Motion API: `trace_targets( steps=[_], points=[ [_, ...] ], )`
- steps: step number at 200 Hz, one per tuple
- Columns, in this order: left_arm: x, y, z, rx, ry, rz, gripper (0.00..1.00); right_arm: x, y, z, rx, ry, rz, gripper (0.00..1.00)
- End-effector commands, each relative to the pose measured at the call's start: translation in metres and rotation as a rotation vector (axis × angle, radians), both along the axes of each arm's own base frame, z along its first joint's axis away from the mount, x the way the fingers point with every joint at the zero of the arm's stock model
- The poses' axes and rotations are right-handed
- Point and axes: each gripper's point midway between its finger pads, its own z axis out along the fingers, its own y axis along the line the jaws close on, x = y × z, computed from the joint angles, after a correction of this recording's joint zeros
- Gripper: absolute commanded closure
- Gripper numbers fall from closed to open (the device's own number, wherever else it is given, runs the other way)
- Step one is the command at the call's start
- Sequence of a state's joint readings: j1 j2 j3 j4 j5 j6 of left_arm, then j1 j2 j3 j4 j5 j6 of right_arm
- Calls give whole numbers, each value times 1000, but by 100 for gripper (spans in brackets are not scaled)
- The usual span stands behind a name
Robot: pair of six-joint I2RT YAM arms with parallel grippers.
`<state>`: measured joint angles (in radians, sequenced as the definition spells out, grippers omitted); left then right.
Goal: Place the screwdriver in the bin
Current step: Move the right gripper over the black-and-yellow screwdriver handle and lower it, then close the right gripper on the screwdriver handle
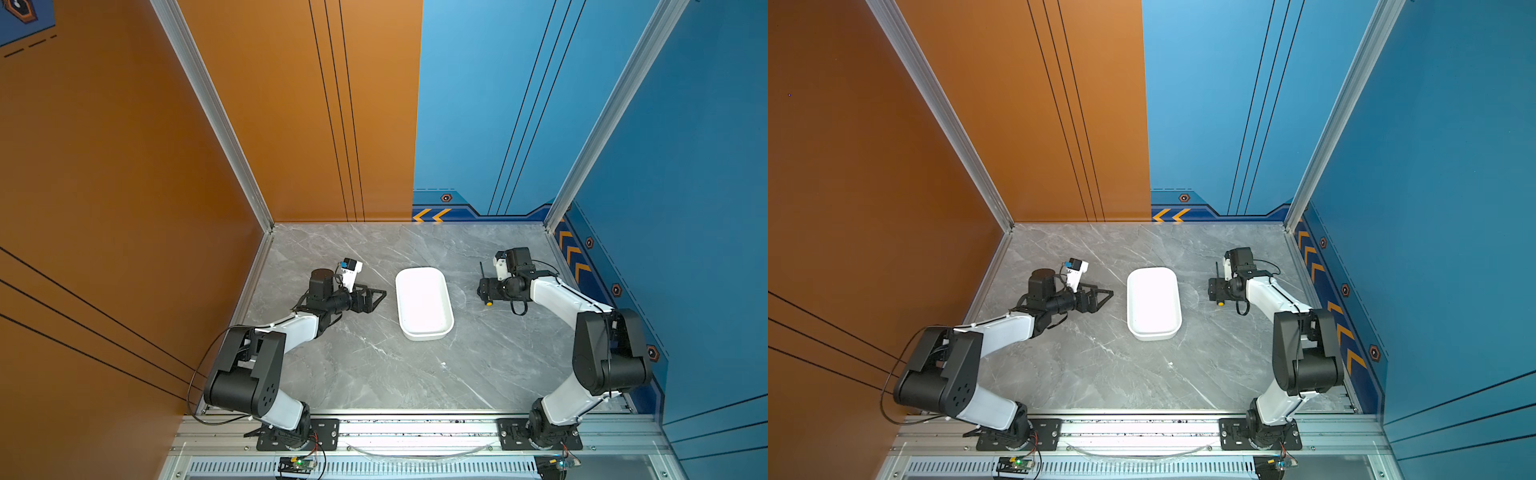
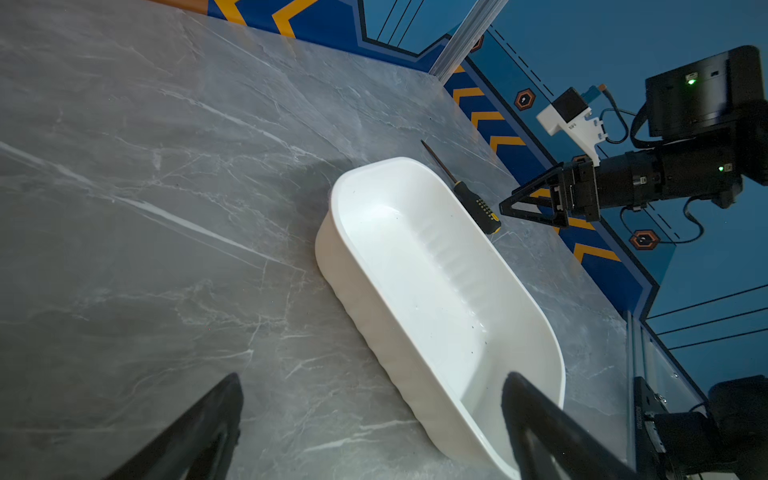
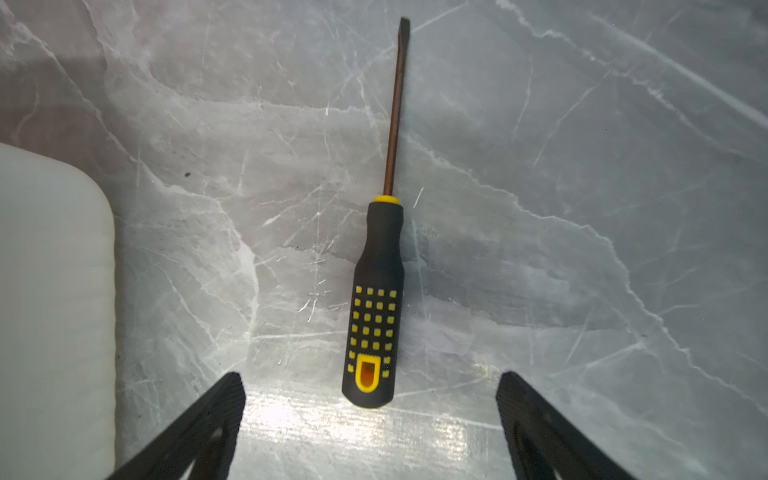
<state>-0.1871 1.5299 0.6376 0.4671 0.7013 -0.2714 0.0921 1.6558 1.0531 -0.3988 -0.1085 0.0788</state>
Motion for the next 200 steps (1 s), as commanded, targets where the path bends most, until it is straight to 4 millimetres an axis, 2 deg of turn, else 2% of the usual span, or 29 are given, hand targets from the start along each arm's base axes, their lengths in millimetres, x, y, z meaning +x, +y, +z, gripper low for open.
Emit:
trace_targets(
  steps=[1, 40, 101, 176, 200],
  points=[
    [-2, -11, 0, -31, 32, -29, 2, -6, 1, -5, -31, 60, -14, 4],
    [-12, -20, -14, -14, 64, -49, 2, -1, 8, -21, -20, 107, -14, 5],
    [-15, -24, -15, -9, 64, -51, 2, 12, 6, -37, -45, 155, -24, 10],
    [-17, -27, -21, -15, 91, -64, 2, 3, 6, -49, -64, 204, -7, 42],
    [-17, -26, -22, -12, 92, -58, 2, 0, 5, -53, -72, 215, -4, 44]
  ],
)
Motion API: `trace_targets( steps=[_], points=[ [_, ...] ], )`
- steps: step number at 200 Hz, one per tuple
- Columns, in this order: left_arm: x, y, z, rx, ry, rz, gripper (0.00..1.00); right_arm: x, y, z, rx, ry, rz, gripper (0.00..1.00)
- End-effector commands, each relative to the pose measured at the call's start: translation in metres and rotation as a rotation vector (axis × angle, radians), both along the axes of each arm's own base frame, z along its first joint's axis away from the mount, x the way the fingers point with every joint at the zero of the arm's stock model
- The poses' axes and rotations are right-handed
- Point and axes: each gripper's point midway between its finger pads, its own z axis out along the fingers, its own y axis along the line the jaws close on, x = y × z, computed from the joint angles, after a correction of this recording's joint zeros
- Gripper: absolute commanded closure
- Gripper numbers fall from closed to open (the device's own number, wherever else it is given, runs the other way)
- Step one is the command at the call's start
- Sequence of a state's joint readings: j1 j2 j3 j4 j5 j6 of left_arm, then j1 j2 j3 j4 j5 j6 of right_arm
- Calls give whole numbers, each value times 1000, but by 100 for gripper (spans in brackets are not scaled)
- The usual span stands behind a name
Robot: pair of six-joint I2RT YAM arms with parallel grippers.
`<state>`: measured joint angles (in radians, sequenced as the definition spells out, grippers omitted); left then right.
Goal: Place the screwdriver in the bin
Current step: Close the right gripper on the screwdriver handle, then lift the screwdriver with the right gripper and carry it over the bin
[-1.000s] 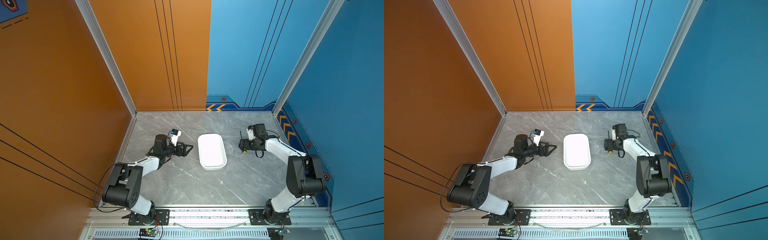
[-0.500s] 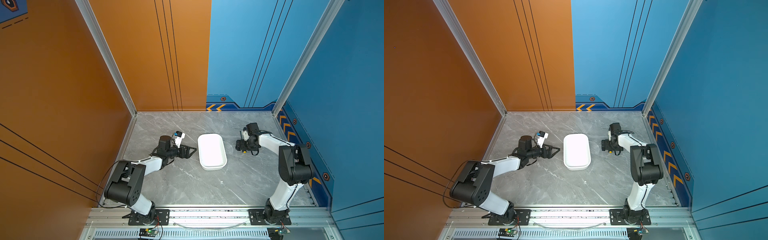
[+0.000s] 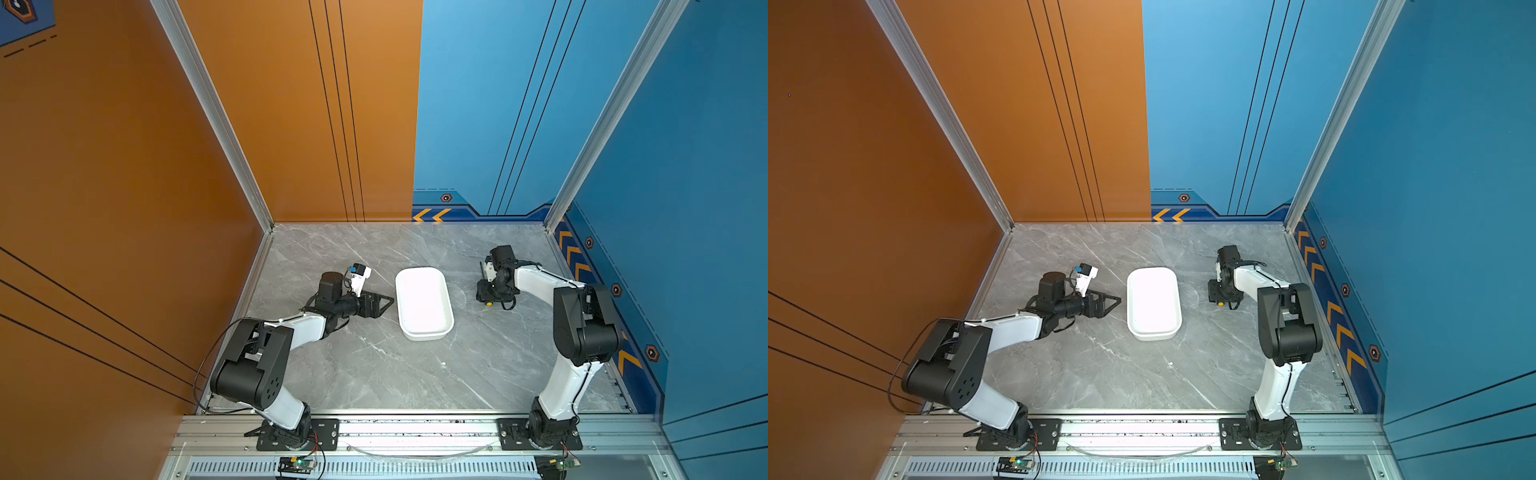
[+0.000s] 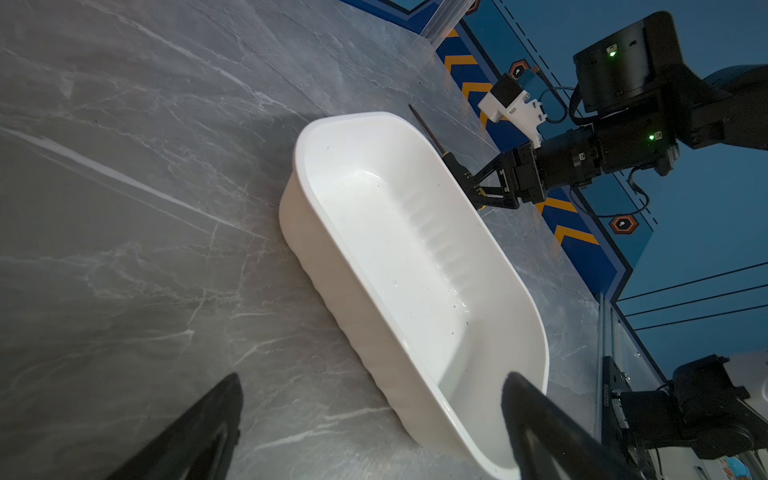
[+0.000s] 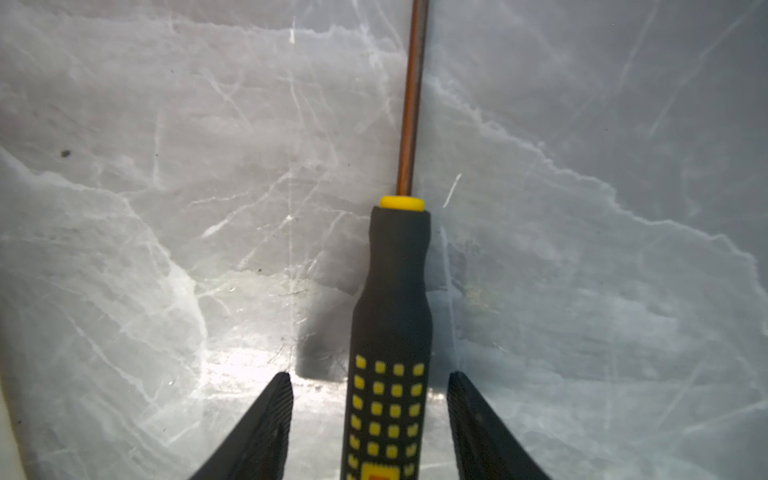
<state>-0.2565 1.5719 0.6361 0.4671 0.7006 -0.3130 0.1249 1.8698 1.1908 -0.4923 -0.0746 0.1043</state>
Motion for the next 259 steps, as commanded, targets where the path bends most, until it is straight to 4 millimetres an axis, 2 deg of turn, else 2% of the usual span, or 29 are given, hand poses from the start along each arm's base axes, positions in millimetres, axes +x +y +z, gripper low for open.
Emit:
trace_targets(
  steps=[1, 18, 53, 77, 119, 146, 179, 211, 240, 259],
  points=[
    [-3, -2, -5, -1, 16, -6, 2, -9, -3, -8, -34, 48, 2, 44],
    [-3, -2, -6, 3, 19, -3, 2, -10, -3, -9, -35, 50, 1, 49],
    [-3, -1, -8, 7, 30, -3, 2, -9, -4, -10, -32, 55, -4, 51],
    [-4, -1, -8, 10, 29, -4, 2, -9, -4, -12, -28, 62, -10, 58],
    [-5, -3, -6, 2, 27, -16, 2, -11, -2, -17, -18, 92, 0, 75],
    [-5, -2, -7, 5, 27, -14, 2, -9, -4, -12, -30, 75, -12, 90],
    [-5, 0, -10, 23, 33, -8, 2, -8, 2, 17, 16, 9, -15, 96],
    [-6, 5, -11, 59, 25, 10, 2, -20, 21, 67, 93, -75, -21, 97],
    [-9, 9, -9, 79, 20, 18, 2, -48, 62, 115, 165, -141, 19, 97],
    [-8, 13, -8, 97, 13, 38, 2, -70, 97, 134, 221, -165, 36, 100]
  ],
)
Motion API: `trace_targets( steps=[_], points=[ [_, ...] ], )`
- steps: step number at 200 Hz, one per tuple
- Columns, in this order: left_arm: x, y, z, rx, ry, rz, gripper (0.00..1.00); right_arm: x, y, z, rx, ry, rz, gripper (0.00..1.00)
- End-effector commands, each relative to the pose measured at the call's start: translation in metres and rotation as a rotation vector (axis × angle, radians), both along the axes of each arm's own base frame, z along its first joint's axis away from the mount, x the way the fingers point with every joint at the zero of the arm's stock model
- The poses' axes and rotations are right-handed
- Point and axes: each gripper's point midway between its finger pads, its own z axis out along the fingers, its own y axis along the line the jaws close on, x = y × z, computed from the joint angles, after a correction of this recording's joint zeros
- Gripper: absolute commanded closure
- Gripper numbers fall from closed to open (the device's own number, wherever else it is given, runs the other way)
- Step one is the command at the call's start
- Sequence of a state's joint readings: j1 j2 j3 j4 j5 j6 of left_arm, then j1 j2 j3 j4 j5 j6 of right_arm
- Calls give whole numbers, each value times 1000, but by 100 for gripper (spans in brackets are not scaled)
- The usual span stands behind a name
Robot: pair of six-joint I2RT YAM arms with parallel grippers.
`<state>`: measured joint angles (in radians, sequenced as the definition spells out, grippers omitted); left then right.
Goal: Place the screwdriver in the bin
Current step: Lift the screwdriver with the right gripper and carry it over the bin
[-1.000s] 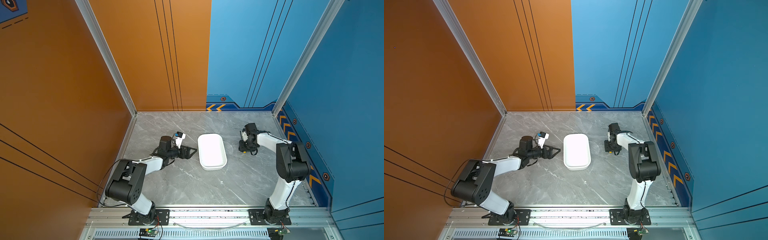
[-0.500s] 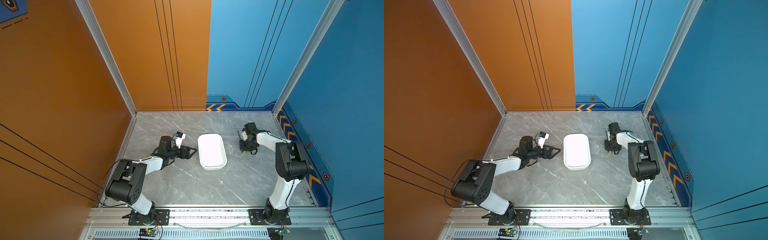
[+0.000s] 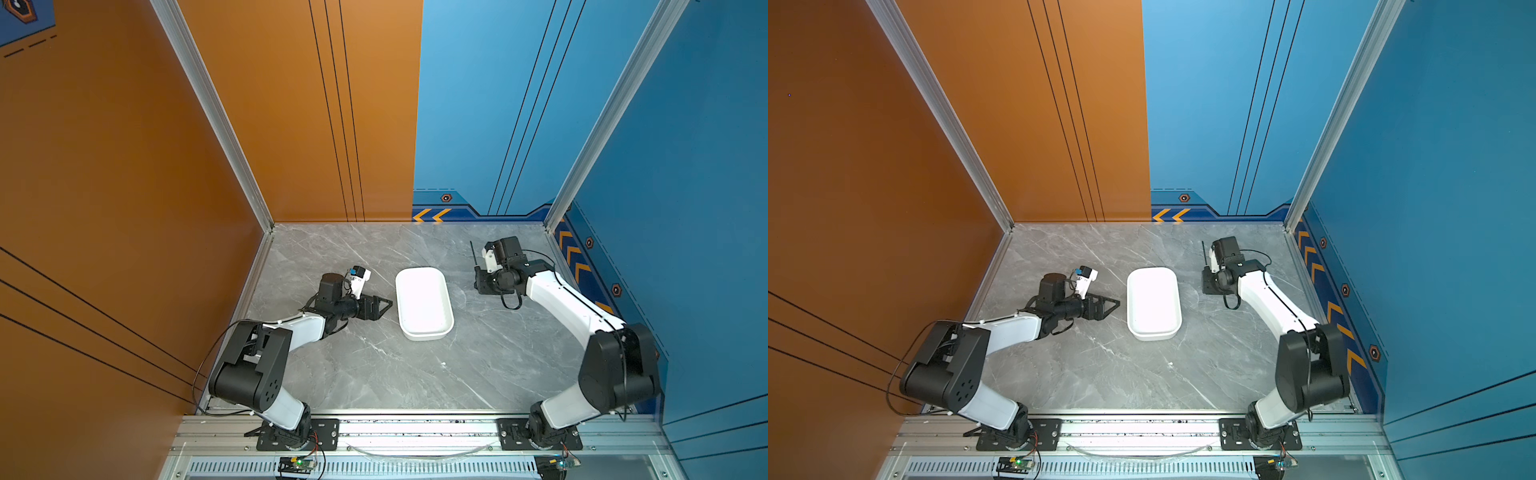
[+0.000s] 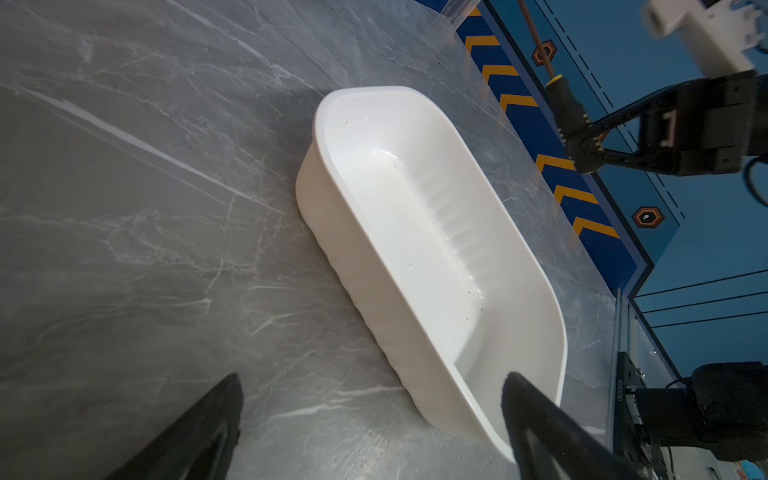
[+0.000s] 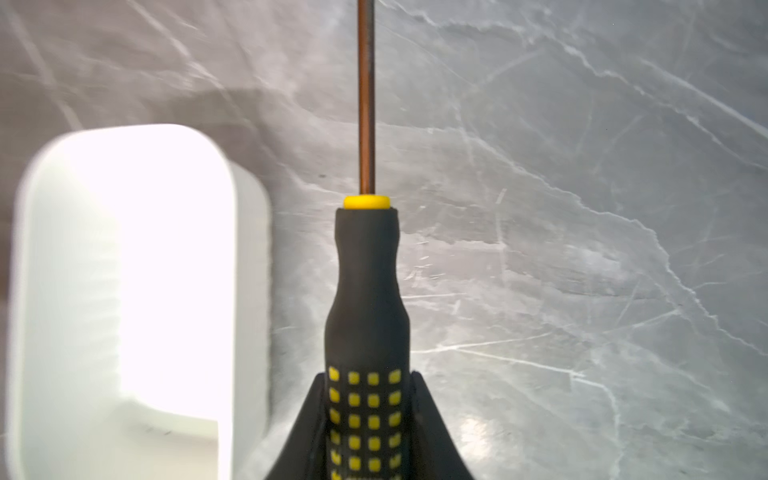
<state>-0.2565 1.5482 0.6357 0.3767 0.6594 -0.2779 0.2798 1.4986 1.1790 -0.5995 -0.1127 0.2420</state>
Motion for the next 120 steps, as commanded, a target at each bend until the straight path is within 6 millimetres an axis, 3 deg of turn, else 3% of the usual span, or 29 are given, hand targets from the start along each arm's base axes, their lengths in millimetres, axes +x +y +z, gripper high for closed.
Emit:
trace_targets(
  steps=[1, 25, 62, 120],
  points=[
    [-3, 6, 2, 43, -19, 19, 2, -39, 37, 9, 80, 55, 6, 100],
    [-2, 11, 2, 60, -27, 43, 2, -60, 73, 21, 98, 16, 10, 100],
    [-3, 14, -1, 79, -26, 53, 2, -82, 114, 8, 114, 21, -25, 100],
    [-5, 20, 2, 125, -54, 56, 2, -82, 132, -34, 63, 86, -88, 100]
  ],
)
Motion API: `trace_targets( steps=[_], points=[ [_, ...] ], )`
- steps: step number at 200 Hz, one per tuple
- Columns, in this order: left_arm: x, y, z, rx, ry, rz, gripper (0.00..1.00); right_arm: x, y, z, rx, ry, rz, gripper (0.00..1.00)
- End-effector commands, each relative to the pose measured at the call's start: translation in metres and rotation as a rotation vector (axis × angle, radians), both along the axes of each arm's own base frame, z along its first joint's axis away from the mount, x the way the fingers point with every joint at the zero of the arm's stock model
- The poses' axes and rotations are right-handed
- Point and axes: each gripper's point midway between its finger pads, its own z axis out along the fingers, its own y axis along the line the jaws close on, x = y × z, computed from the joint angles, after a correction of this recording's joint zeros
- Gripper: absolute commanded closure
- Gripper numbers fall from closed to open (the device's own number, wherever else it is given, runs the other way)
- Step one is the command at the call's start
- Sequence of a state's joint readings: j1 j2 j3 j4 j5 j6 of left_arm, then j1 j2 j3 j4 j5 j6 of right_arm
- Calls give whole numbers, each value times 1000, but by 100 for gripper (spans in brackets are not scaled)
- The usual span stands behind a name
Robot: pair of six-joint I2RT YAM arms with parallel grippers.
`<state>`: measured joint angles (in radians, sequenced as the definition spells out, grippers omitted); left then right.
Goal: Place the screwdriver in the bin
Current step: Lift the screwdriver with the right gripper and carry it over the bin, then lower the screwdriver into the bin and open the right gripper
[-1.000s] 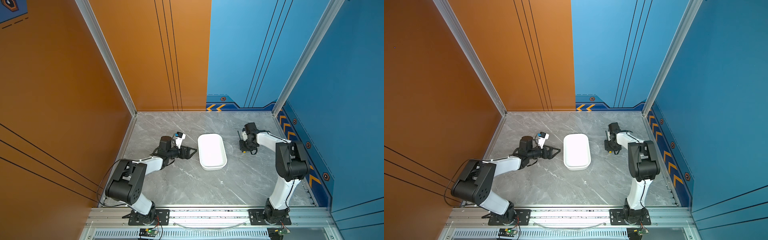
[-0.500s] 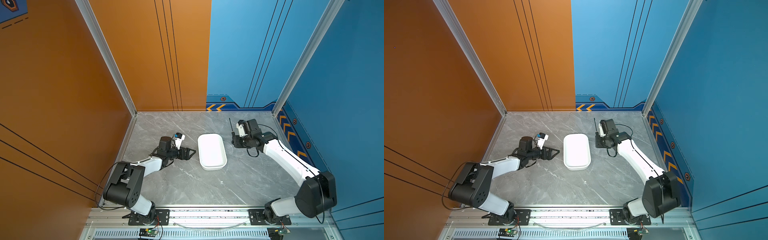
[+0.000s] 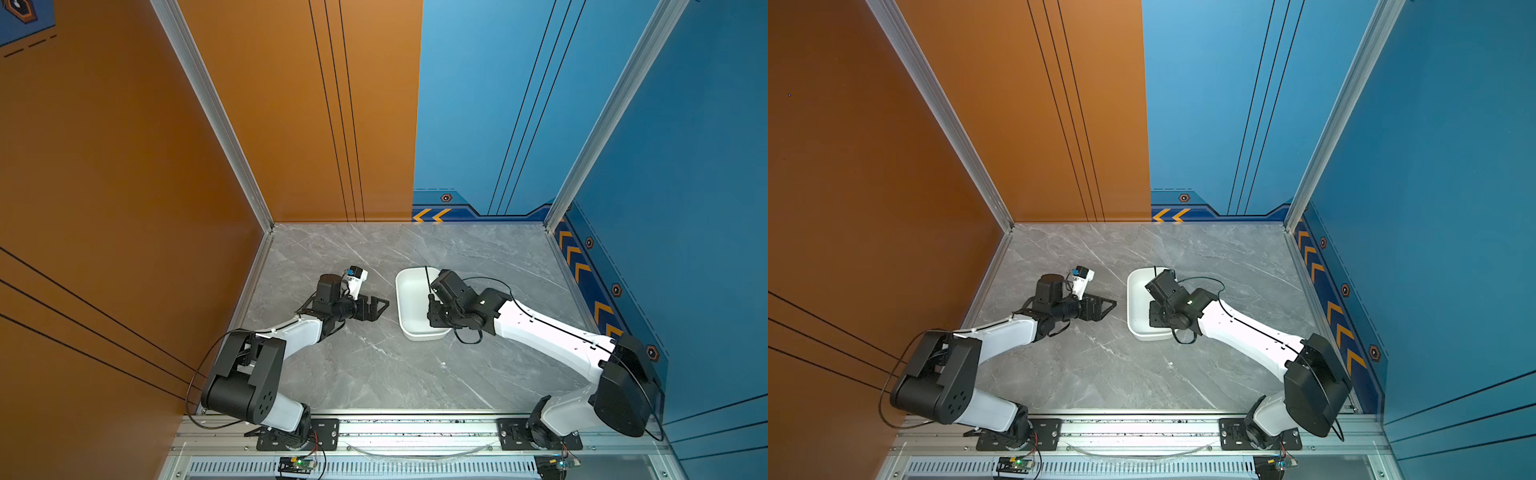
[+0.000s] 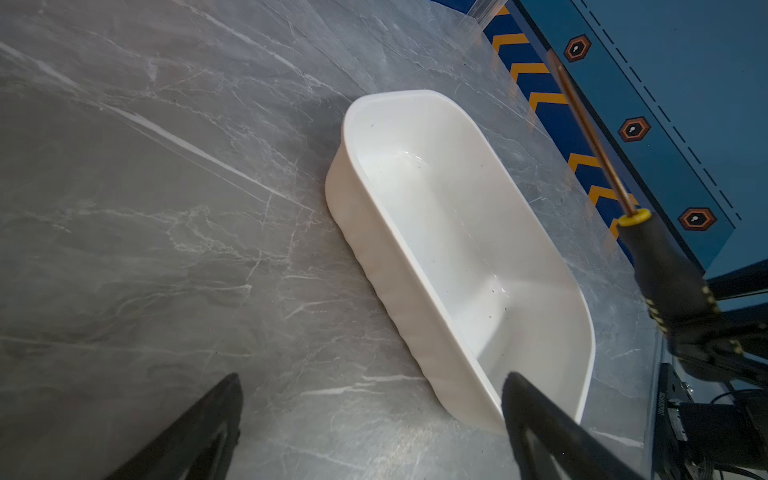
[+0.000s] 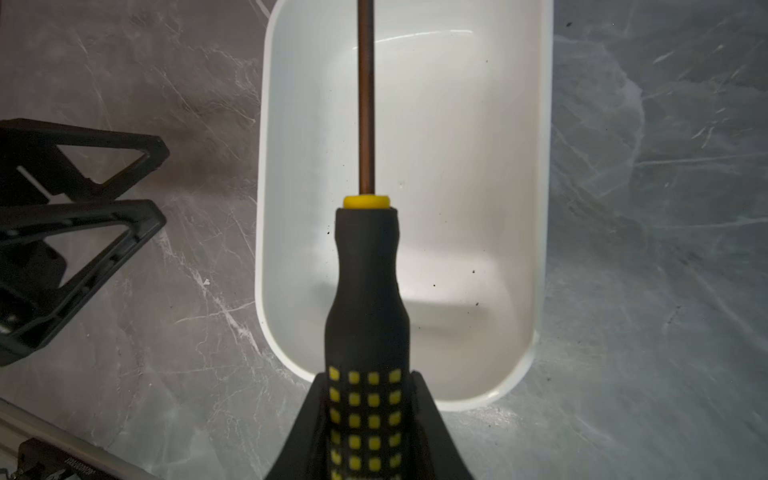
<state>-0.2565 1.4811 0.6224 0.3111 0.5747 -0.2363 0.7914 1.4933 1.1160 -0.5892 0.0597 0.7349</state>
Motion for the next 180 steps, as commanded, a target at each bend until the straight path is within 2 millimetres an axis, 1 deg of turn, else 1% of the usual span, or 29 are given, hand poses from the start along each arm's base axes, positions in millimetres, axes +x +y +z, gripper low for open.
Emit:
trace_targets(
  steps=[1, 29, 95, 147, 180],
  points=[
    [-4, 7, -1, 56, -21, 8, 2, 11, -2, -14, -19, 0, -90, 100],
    [-5, 12, -2, 97, -16, 6, 2, 16, 5, -32, -50, 41, -88, 100],
    [-6, 13, -1, 104, -23, 5, 2, 26, 21, -59, -97, 85, -73, 100],
    [-6, 14, -3, 108, -20, 7, 2, 33, 23, -80, -151, 119, -59, 100],
    [-6, 15, -4, 109, -18, 10, 2, 33, 23, -87, -165, 130, -54, 100]
  ],
)
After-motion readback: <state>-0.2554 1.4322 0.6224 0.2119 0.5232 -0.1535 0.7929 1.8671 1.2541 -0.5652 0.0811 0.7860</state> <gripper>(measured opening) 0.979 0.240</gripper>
